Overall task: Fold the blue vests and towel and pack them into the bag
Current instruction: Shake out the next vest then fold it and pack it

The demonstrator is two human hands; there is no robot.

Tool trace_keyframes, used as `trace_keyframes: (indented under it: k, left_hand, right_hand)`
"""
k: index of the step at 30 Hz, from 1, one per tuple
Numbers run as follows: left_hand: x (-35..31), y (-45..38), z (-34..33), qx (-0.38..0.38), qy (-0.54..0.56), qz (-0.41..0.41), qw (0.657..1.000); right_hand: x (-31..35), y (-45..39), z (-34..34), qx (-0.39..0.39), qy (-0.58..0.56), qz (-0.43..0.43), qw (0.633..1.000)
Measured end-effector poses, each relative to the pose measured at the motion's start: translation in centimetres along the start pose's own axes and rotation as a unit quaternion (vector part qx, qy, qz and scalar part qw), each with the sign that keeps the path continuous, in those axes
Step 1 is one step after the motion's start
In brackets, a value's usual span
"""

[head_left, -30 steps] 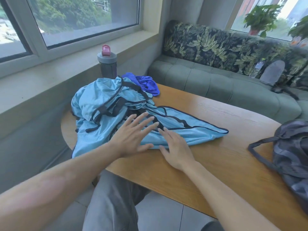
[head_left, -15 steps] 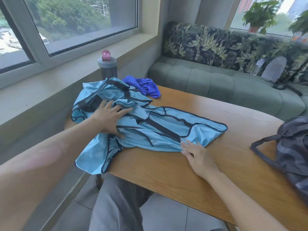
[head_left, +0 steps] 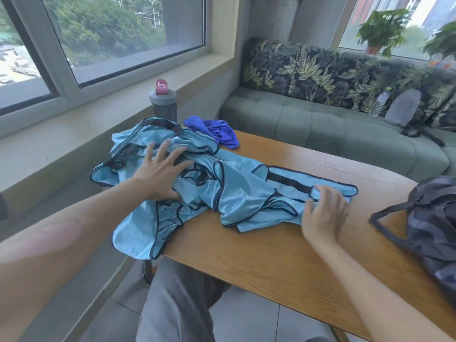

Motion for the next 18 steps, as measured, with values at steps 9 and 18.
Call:
trace_keyframes:
  k: [9,18]
  left_hand:
    - [-7.1,-4.5,-0.2,0.031,-0.011,-0.025,0.999]
    - [-3.9,-4.9,-3.8,0.095,-0.012,0.033,0.995]
  right_hand:
    - [5.6,5.3,-6.2,0.180,0.014,0.175,0.968]
    - [-7.0,2.7,-2.0,0.087,-0.177,-0.107,0.974]
Point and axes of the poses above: each hand's wrist, its own y-axis away from the middle knuckle, its own z-axis out of the back of the hand, x = y × z, the point moved 10 cm from there along -y, towards the middle knuckle, and after that the axes turned 12 degrees about y, right-handed, at the moved point
